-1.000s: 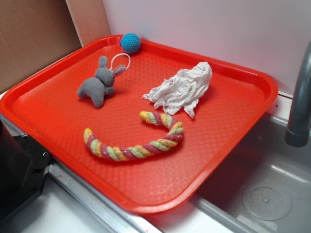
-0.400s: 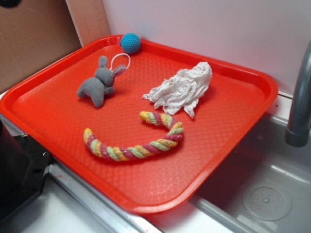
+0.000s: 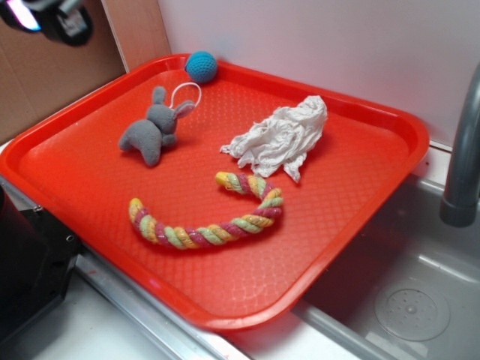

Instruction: Grab the gray animal.

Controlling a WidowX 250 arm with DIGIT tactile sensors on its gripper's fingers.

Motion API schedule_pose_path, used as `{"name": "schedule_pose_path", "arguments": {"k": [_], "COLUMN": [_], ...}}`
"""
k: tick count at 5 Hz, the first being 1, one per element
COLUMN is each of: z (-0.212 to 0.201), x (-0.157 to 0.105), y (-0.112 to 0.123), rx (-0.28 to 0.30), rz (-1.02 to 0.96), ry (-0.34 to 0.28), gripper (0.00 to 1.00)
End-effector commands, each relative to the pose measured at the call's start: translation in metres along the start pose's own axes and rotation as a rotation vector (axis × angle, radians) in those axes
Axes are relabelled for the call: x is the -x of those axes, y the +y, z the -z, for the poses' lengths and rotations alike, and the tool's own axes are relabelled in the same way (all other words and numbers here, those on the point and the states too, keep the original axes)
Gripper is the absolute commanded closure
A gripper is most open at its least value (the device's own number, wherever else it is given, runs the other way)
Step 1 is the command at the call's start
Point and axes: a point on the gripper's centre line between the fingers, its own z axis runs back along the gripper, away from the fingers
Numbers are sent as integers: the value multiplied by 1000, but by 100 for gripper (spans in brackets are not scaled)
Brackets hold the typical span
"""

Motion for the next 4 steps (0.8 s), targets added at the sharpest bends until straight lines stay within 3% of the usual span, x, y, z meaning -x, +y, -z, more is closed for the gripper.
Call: {"name": "schedule_pose_path", "arguments": {"k": [1, 2, 4], "z": [50, 77, 131], "x": [-20, -28, -52], "y": [25, 42, 49], "rx": [-43, -91, -111], "rz": [7, -5, -16], "ry": [-18, 6, 53], "gripper": [0, 0, 0]}}
